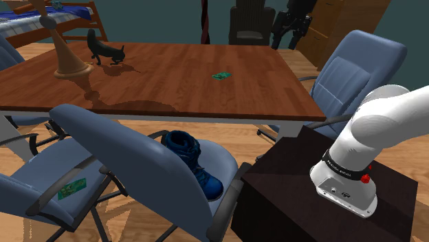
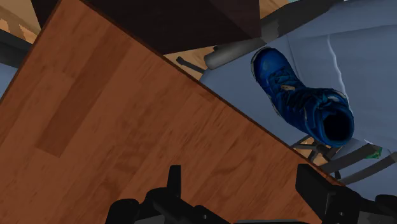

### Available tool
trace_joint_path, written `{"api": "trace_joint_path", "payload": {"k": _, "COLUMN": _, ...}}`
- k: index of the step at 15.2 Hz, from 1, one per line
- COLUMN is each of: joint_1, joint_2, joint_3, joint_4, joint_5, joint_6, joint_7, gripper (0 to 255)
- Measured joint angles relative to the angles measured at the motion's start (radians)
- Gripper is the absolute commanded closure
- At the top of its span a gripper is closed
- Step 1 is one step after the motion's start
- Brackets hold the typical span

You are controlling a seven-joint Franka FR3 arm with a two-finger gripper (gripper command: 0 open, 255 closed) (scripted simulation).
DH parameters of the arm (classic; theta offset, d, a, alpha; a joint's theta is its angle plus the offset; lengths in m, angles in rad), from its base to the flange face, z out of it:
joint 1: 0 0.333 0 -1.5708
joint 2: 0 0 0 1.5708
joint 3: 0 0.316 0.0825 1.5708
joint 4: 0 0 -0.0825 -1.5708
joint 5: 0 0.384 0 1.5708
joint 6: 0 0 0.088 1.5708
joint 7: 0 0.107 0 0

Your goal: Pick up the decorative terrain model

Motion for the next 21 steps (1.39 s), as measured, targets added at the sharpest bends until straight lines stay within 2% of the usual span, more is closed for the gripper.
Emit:
{"api": "trace_joint_path", "payload": {"k": 3, "joint_1": 0.0, "joint_2": 0.056, "joint_3": 0.004, "joint_4": 0.02, "joint_5": -0.001, "joint_6": 0.024, "joint_7": 0.008, "gripper": 0}}
{"api": "trace_joint_path", "payload": {"k": 11, "joint_1": -0.008, "joint_2": 0.404, "joint_3": 0.02, "joint_4": 0.195, "joint_5": -0.015, "joint_6": 0.114, "joint_7": 0.057, "gripper": 0}}
{"api": "trace_joint_path", "payload": {"k": 21, "joint_1": -0.016, "joint_2": 0.865, "joint_3": 0.022, "joint_4": 0.552, "joint_5": -0.041, "joint_6": 0.111, "joint_7": 0.129, "gripper": 0}}
